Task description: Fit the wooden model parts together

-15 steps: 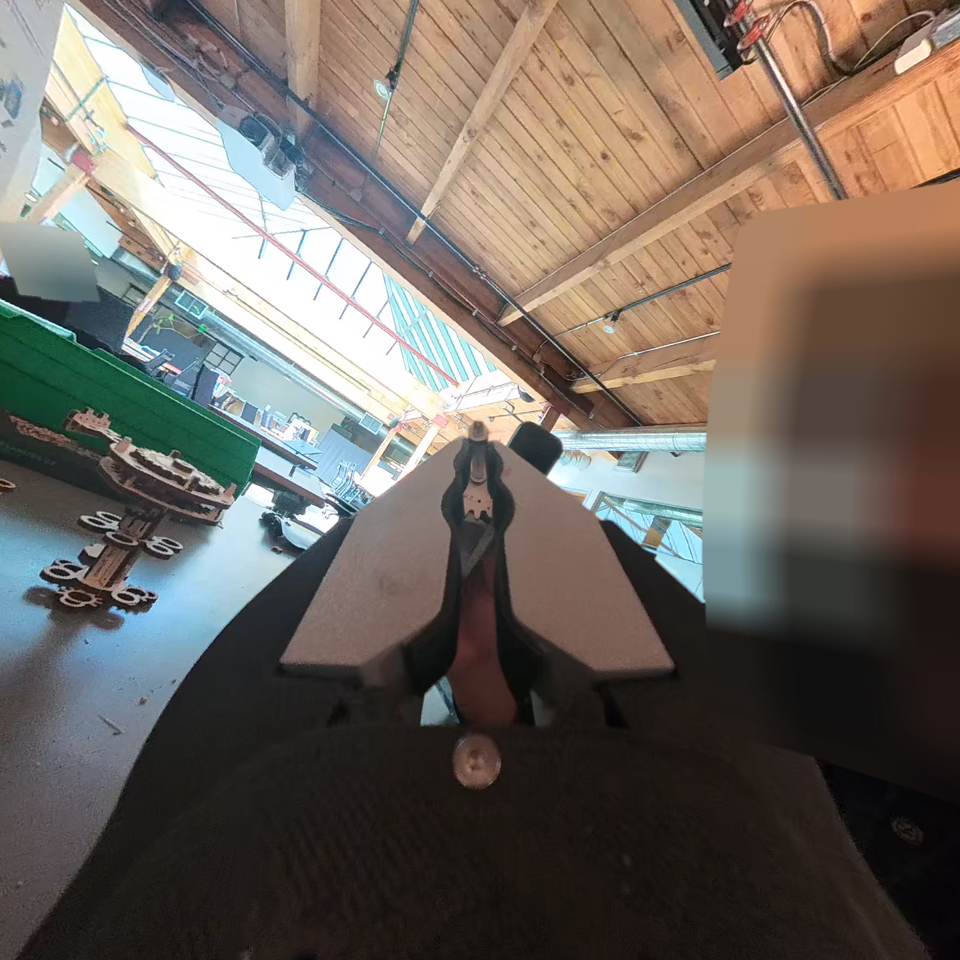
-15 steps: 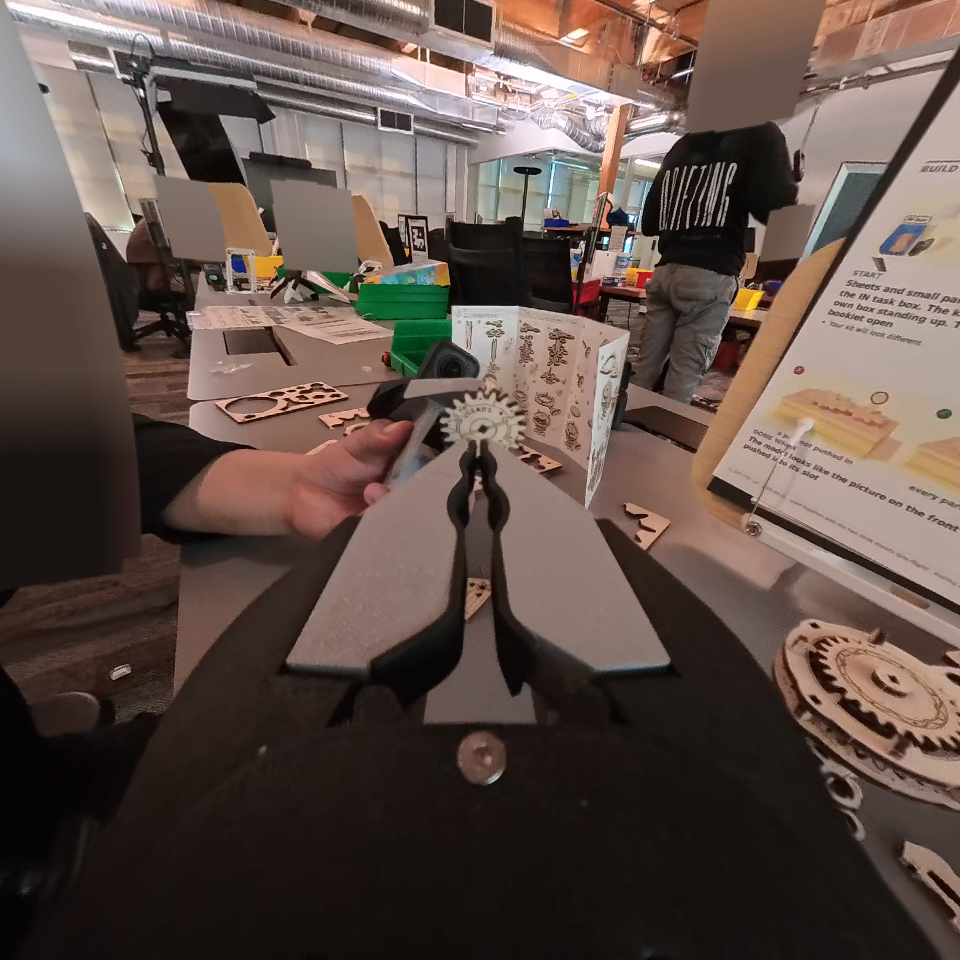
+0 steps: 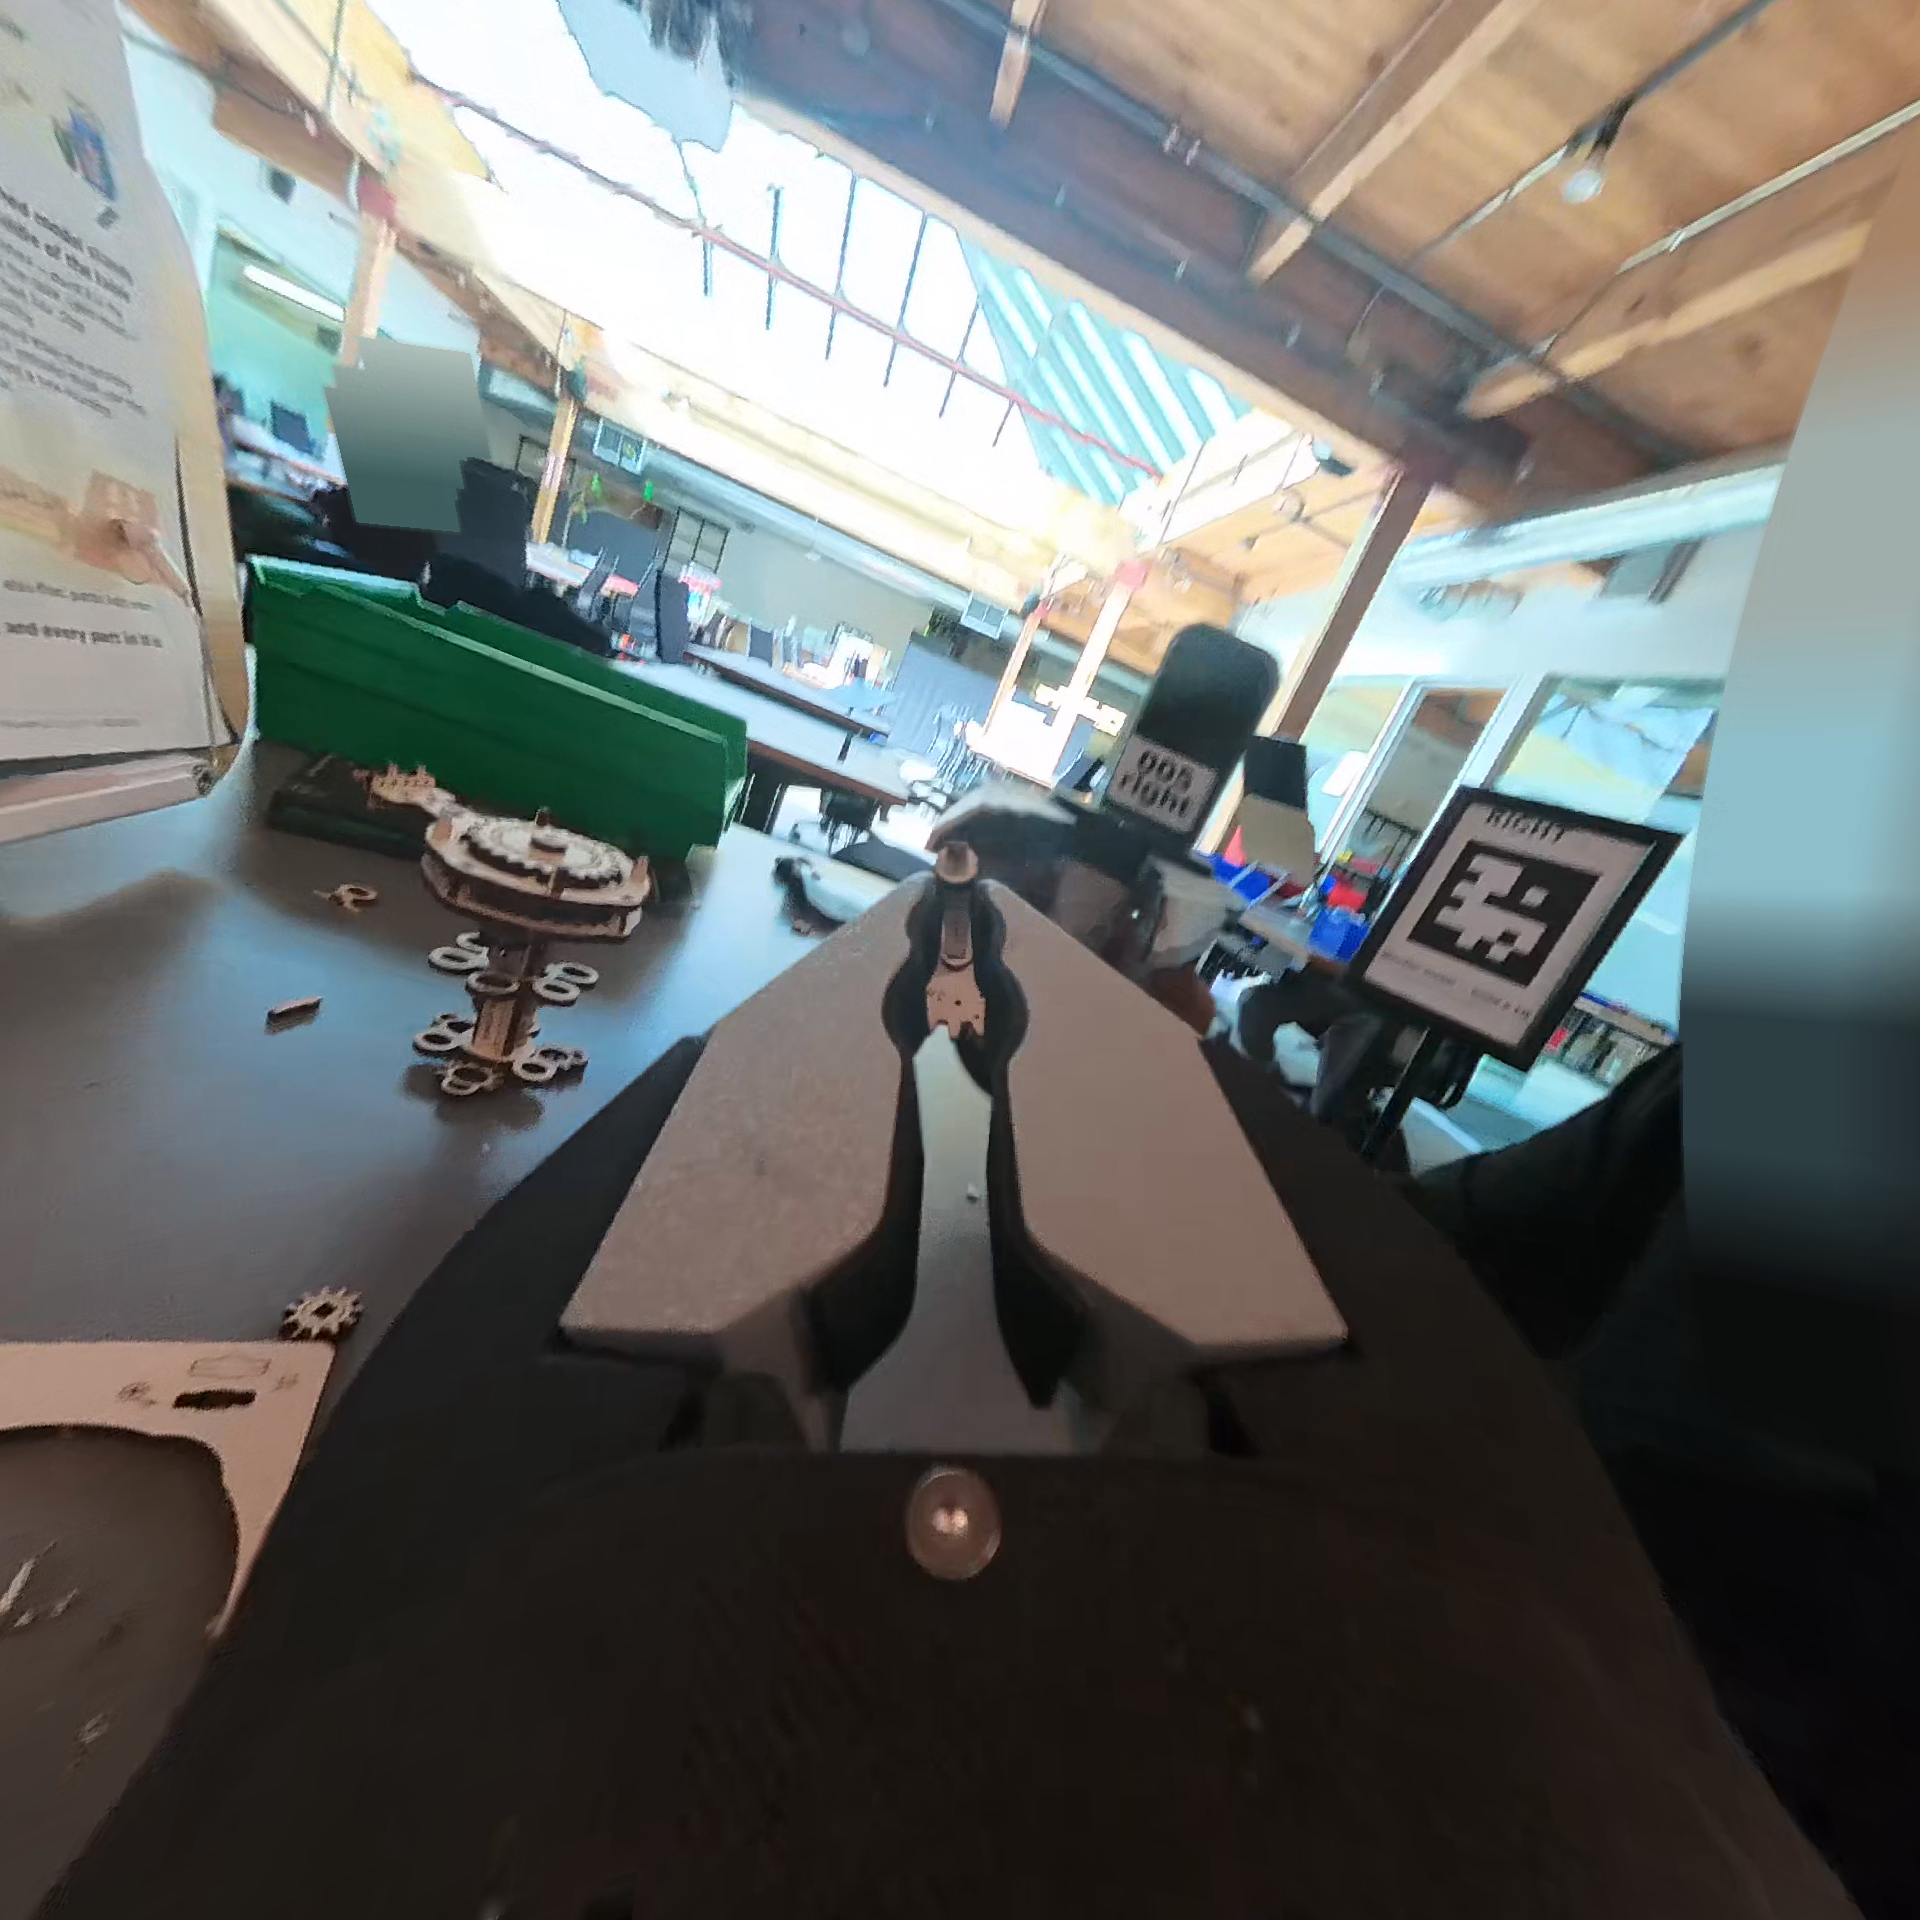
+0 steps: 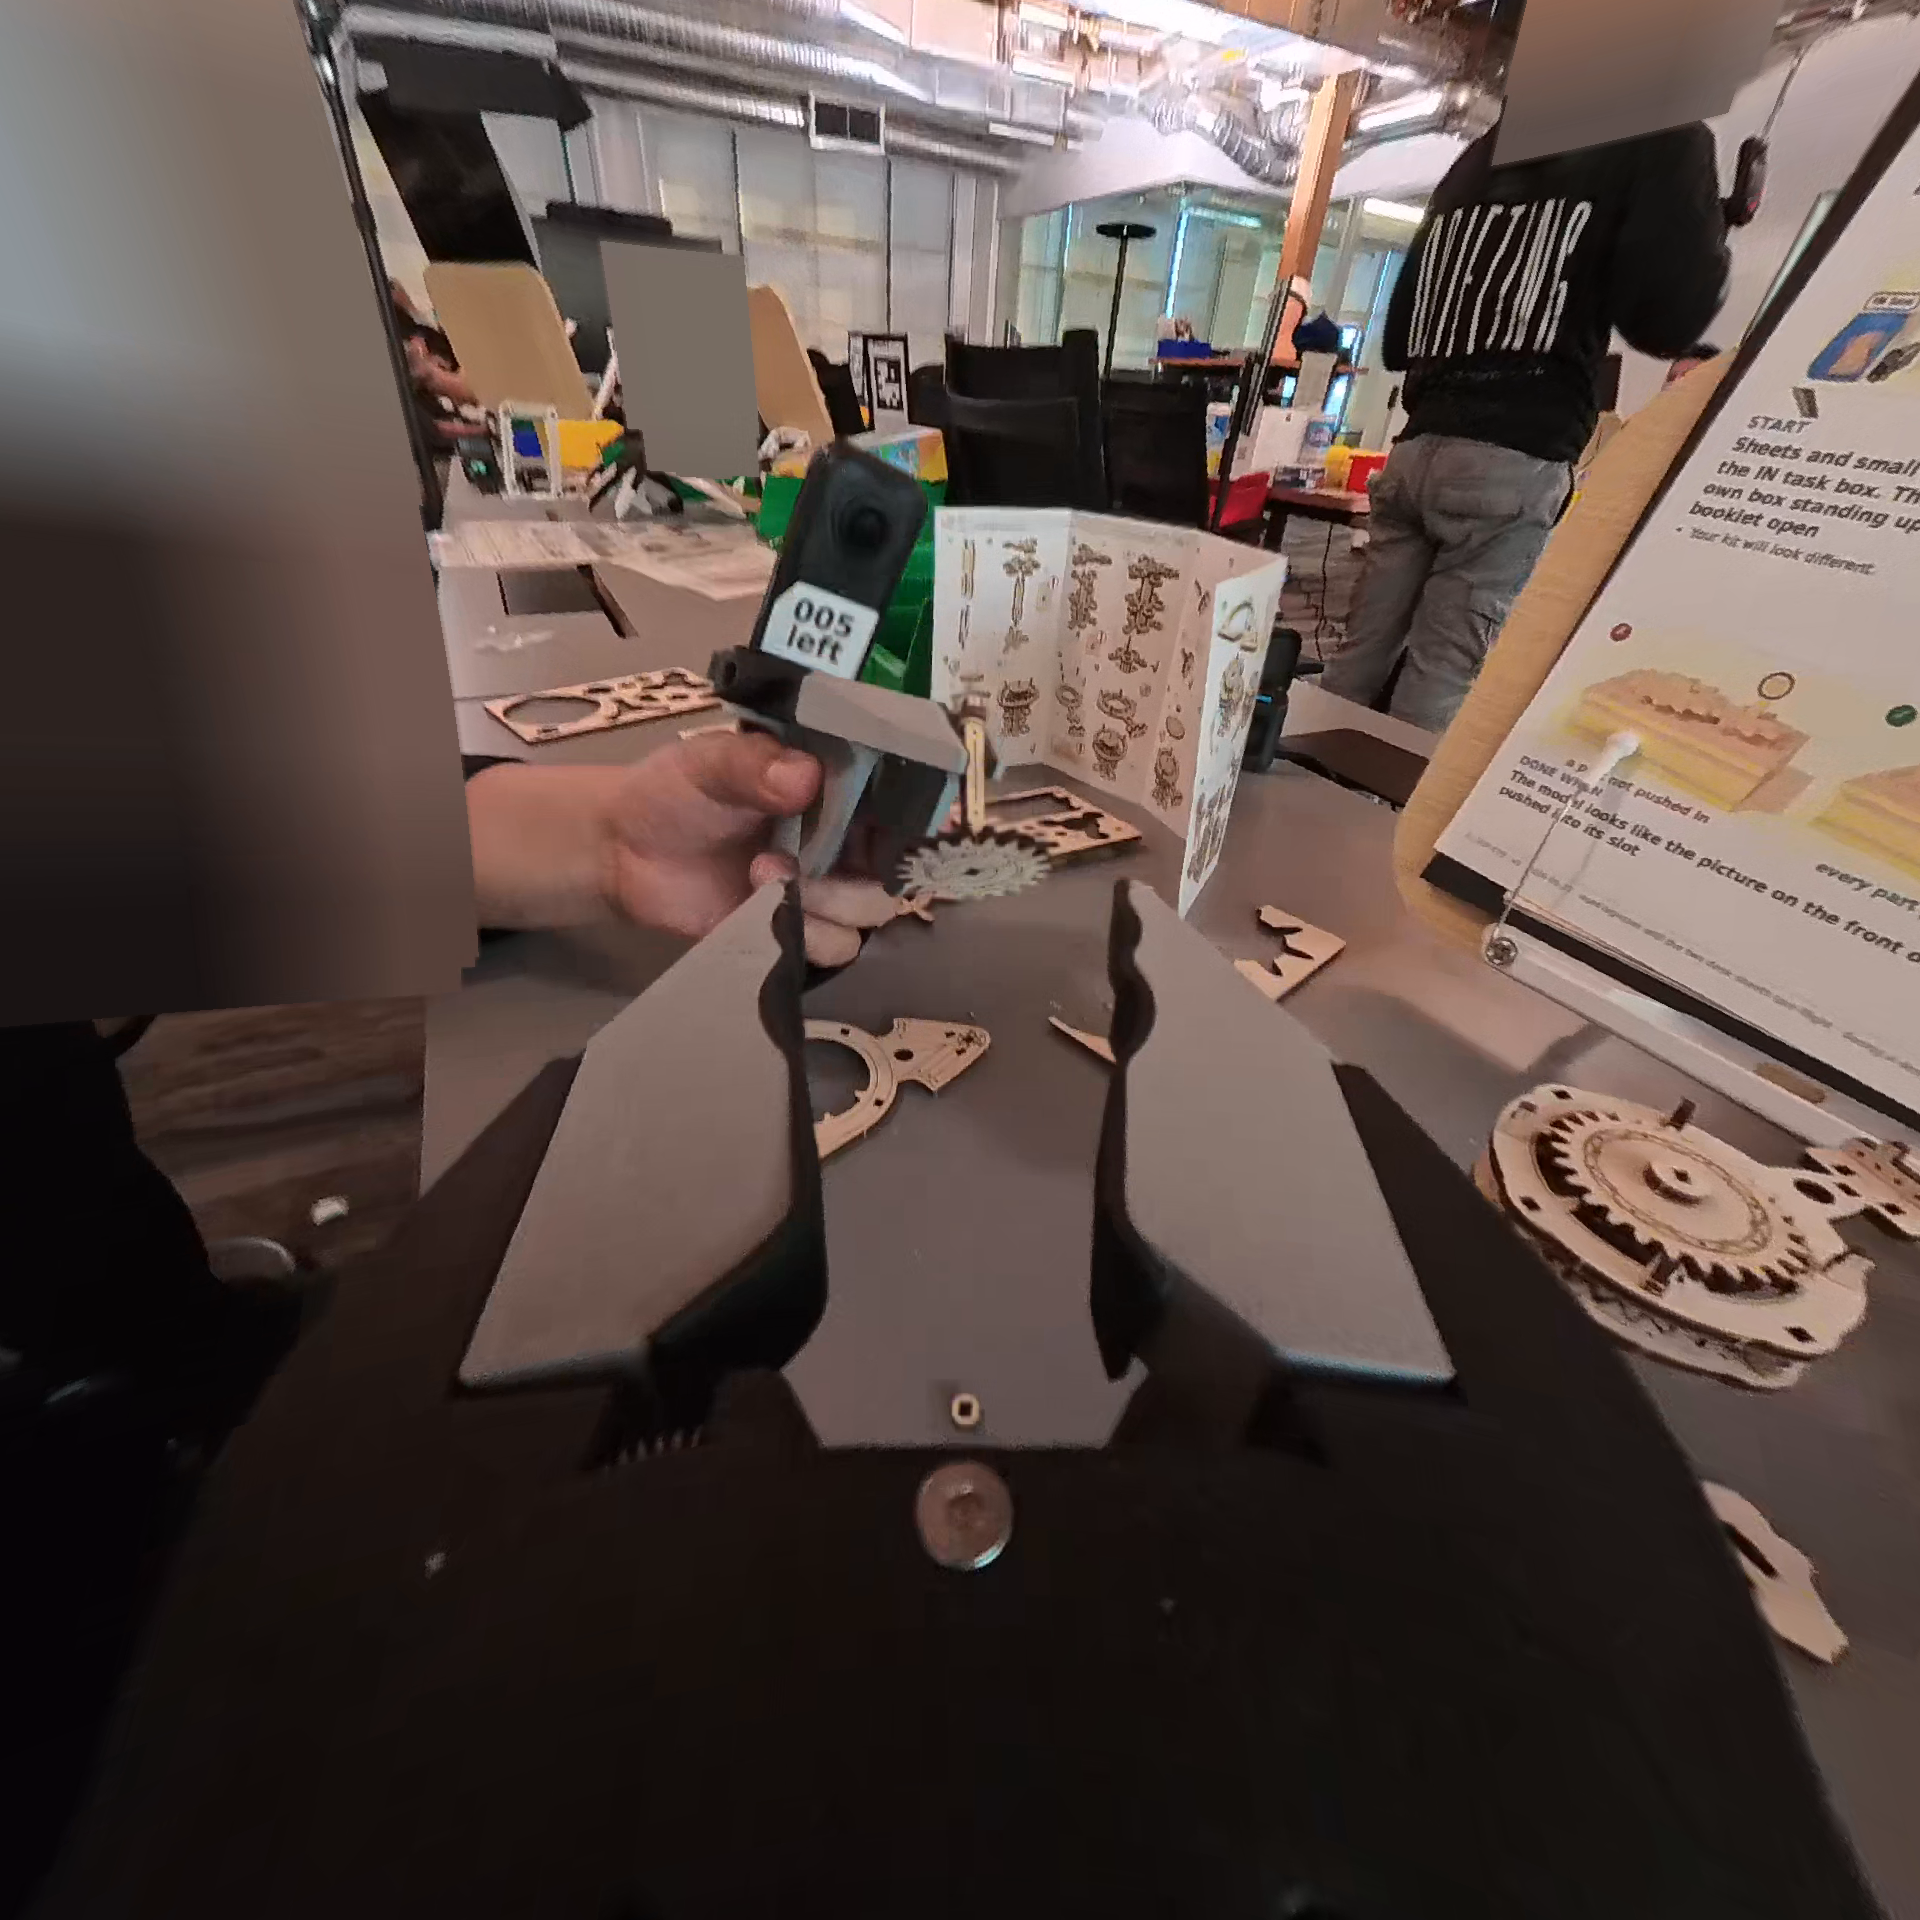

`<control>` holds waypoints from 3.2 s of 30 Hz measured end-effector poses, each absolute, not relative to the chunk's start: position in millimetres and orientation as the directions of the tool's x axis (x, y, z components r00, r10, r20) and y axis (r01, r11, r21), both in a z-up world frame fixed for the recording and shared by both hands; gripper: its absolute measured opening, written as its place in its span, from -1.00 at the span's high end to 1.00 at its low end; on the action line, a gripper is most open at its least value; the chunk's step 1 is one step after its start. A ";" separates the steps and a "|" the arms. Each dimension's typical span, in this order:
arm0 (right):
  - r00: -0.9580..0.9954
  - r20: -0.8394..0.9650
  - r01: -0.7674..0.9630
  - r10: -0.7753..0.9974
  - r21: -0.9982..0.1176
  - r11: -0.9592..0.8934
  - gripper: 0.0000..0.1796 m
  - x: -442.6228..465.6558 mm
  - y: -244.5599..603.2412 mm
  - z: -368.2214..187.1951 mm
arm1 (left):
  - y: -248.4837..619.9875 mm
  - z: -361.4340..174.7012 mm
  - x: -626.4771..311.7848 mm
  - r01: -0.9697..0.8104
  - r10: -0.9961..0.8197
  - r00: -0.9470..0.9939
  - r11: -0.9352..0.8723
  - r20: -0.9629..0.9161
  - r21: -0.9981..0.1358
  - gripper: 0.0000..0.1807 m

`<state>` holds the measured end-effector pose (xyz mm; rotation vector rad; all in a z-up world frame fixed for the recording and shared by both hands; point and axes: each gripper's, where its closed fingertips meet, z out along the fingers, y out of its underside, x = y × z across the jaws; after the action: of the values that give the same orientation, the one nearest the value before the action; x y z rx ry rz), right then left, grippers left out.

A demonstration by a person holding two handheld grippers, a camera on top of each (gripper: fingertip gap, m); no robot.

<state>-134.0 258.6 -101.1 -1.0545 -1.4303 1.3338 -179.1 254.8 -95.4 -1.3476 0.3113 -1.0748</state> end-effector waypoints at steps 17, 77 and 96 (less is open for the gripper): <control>-0.283 0.026 0.516 0.959 -0.839 0.175 1.00 -139.1 235.4 -190.0 | 246.7 -220.3 -119.8 -0.391 -0.761 0.643 -0.425 0.089 -0.816 0.96; -0.550 -0.531 0.089 0.645 -0.805 -0.587 0.46 -116.7 237.0 -113.0 | 247.0 -107.1 -108.6 0.352 -0.825 0.505 -0.071 0.253 -0.933 0.97; -0.477 -0.600 0.197 0.642 -0.785 -0.587 0.66 -122.8 242.8 -129.7 | 245.7 -112.5 -106.9 0.086 -0.732 0.680 0.139 -0.044 -0.986 0.97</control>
<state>-122.8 242.8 -129.7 -1.4057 -1.2330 2.1398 -106.9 245.7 -112.5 -1.3081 0.6106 -0.6472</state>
